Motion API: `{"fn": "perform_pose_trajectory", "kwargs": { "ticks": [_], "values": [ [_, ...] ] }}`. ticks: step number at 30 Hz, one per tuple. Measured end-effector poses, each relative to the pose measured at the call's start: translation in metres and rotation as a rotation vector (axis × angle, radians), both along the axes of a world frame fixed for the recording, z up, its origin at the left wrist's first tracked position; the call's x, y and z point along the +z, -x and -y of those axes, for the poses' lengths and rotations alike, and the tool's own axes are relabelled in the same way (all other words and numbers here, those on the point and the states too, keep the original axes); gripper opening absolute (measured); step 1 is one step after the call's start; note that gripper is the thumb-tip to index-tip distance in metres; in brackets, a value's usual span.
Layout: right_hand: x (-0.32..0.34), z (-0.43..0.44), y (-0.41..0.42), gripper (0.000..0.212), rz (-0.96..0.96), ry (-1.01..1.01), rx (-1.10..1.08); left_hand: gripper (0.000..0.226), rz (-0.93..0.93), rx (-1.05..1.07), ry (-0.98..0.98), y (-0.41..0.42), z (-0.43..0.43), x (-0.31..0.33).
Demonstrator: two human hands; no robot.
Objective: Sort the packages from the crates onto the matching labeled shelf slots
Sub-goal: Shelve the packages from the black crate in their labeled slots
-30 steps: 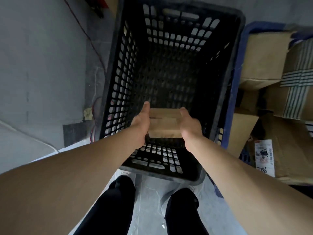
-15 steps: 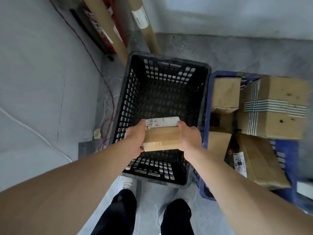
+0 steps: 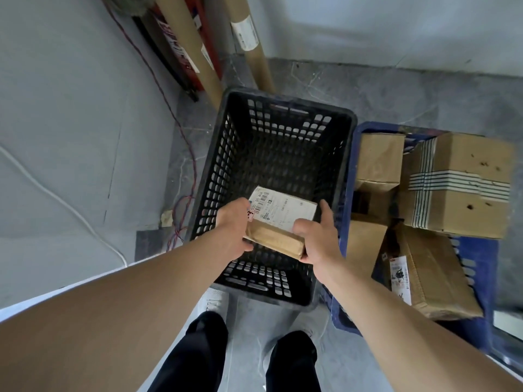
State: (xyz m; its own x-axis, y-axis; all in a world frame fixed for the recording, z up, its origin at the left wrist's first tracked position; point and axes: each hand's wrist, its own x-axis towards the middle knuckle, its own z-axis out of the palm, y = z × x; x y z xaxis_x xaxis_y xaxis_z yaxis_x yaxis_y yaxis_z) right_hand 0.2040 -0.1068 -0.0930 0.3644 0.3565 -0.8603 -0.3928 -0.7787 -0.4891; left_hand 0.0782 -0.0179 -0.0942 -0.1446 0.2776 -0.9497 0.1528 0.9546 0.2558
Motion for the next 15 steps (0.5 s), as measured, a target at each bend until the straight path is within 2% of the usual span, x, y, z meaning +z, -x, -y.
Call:
{"fn": "perform_pose_trajectory", "kwargs": {
  "ticks": [3,7,11,15],
  "values": [
    [0.004,0.002,0.000,0.066,-0.069,-0.015,0.008,0.026,0.013,0.015,-0.045,0.000,-0.004,0.002],
    [0.013,0.003,0.000,0.027,-0.119,-0.004,-0.096,0.028,0.068,0.012,-0.073,0.000,-0.007,0.009],
    [0.034,0.001,-0.003,0.022,-0.206,0.034,-0.159,0.026,0.125,-0.031,-0.099,-0.004,-0.011,0.031],
    [0.066,-0.005,-0.008,0.033,-0.239,0.022,-0.106,0.038,0.177,-0.019,-0.134,-0.014,-0.018,0.065]
  ]
}}
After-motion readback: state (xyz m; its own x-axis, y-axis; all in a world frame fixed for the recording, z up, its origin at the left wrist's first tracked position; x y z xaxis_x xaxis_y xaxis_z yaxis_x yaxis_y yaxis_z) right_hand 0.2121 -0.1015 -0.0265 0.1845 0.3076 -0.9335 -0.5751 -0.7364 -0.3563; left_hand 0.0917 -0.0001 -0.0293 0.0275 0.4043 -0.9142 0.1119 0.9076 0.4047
